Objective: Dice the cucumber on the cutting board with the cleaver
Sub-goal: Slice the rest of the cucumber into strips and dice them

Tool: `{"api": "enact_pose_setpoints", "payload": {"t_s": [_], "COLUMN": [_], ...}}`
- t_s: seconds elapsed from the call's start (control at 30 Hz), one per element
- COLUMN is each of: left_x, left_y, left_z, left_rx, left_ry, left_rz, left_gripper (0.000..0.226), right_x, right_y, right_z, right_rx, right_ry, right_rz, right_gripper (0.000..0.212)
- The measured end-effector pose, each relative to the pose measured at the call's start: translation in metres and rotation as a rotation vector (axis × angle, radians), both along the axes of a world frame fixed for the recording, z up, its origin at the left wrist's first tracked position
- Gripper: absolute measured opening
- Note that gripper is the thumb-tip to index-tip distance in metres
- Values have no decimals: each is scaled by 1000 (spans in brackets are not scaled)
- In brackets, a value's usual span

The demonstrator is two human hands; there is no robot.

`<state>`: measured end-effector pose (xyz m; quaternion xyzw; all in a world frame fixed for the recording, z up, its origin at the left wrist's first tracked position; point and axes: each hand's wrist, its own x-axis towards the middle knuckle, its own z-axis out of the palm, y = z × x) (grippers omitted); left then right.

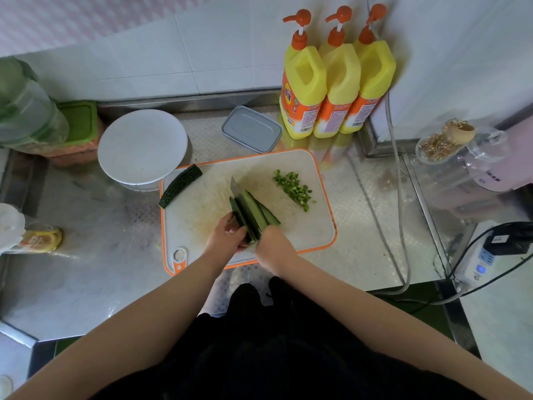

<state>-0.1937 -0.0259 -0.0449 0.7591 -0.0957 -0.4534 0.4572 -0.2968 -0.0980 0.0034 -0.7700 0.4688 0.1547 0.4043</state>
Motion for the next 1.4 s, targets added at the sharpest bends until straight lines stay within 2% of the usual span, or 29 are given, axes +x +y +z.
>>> {"api": "enact_pose_setpoints", "payload": {"t_s": [0.1, 0.27, 0.37, 0.47, 0.6, 0.73, 0.87, 1.07, 1.17, 1.3, 1.4], "left_x": [0, -9, -7, -3, -1, 0, 0, 0, -3, -5, -4], "left_y": [2, 8, 4, 2, 2, 1, 0, -2, -1, 0, 2], "left_z": [-7, -8, -9, -6, 1, 8, 7, 5, 4, 4, 3], "left_rx": [-19, 3, 12, 34, 35, 28, 9, 11, -5, -14, -17], "left_ry": [13, -101, -96, -87, -58, -22, 13, 24, 21, 26, 31], "left_rz": [43, 75, 66, 19, -23, -57, -54, -48, -23, -5, -13], "left_gripper": [59, 62, 67, 69, 71, 74, 77, 77, 74, 70, 70], "right_x": [5, 3, 4, 4, 1, 1, 1, -5, -2, -4, -9], "right_y": [9, 8, 4, -6, -10, -4, 3, 9, -2, -14, -15], "right_z": [4, 4, 6, 2, -4, -3, 3, -3, 0, -2, -7], "right_rx": [-49, -32, 2, 92, 185, 143, 10, -40, 6, 131, 177], "right_ry": [10, 25, 23, 5, -38, -49, -30, 63, 38, -31, -52], "right_rz": [92, 92, 57, -2, -116, -114, 6, 93, 43, -63, -116], "right_gripper": [24, 21, 21, 11, 18, 7, 18, 20, 9, 30, 28]}}
